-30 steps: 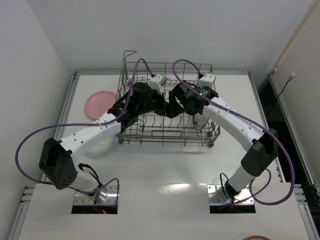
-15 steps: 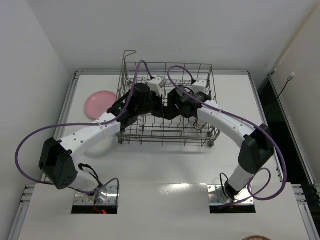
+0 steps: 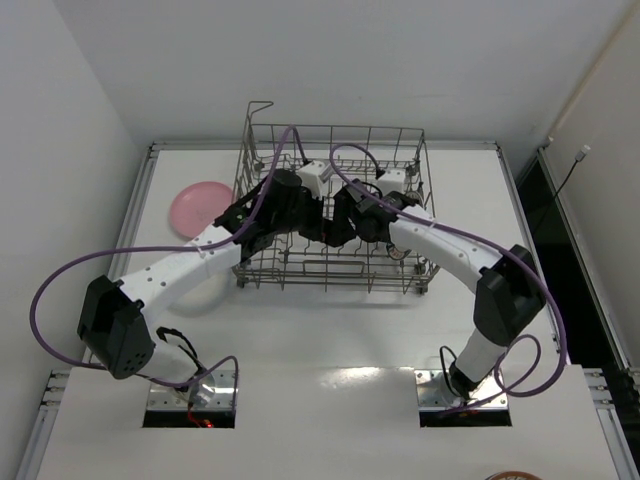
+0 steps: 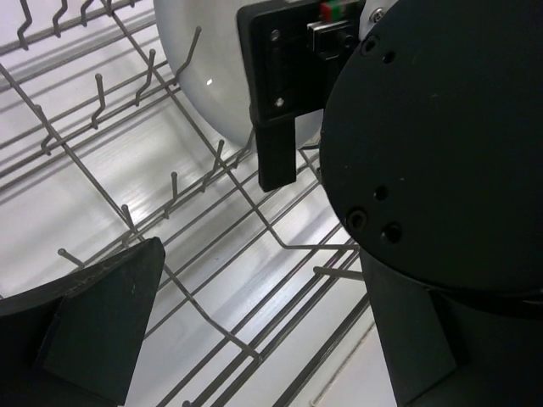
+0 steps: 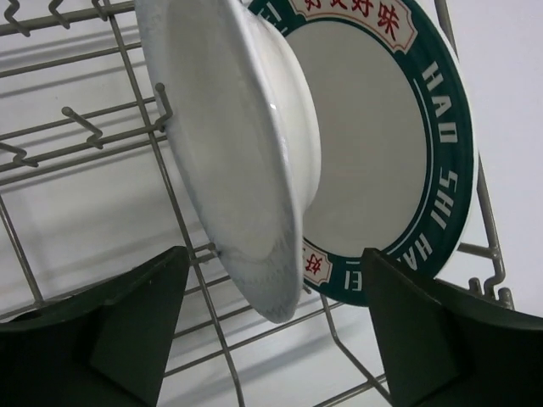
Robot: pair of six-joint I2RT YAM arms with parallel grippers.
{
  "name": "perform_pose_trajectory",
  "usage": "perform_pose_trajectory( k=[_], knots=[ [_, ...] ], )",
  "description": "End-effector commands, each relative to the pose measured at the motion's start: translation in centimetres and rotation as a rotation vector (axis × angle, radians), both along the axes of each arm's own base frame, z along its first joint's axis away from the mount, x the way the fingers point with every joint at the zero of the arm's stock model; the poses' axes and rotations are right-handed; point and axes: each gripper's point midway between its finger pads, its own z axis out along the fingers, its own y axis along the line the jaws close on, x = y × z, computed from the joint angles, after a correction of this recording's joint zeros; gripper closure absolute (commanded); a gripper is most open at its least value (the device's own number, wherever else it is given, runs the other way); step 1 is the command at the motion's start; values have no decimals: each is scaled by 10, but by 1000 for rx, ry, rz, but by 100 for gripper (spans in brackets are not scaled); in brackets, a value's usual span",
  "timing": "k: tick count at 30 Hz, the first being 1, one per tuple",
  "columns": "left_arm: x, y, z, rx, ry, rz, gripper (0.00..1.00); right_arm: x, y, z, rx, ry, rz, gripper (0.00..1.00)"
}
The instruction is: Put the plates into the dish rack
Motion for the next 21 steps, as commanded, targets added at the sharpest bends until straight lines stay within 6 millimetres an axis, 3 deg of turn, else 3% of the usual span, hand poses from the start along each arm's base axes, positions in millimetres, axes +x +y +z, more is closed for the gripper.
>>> perform_pose_trajectory(
  k=[1, 4, 5, 6, 7, 8, 9, 11, 15, 16, 17, 21],
  knots=[
    [36, -4, 66, -113, -220, 118, 0, -25, 37, 34, 53, -70, 117, 15],
    [48, 24, 75, -60, -285, 259, 0, -28, 31, 69, 100, -146, 125, 14],
    [49, 38, 86, -39, -327, 308, 0, -31, 29, 98, 151, -205, 157, 12],
    [56, 55, 89, 6, -361, 412, 0, -36, 25, 99, 156, -214, 187, 12],
    [59, 68, 90, 44, -377, 468, 0, -32, 32, 115, 213, -284, 222, 12],
    [62, 82, 93, 85, -402, 522, 0, -42, 30, 137, 262, -334, 288, 11],
    [68, 107, 98, 127, -430, 650, 0, -46, 25, 125, 265, -331, 312, 11],
    [72, 138, 99, 184, -429, 766, 0, -49, 28, 135, 305, -400, 373, 8],
    [87, 200, 98, 136, -305, 948, 0, -55, 7, 112, 225, -344, 383, 5],
    [90, 207, 91, 117, -263, 944, 0, -56, 4, 110, 210, -334, 376, 5],
    [96, 234, 79, 135, -213, 1000, 0, -57, -4, 104, 180, -317, 366, 5],
    [109, 283, 38, 179, -70, 1116, 0, -59, -23, 81, 134, -284, 344, 1]
  ],
)
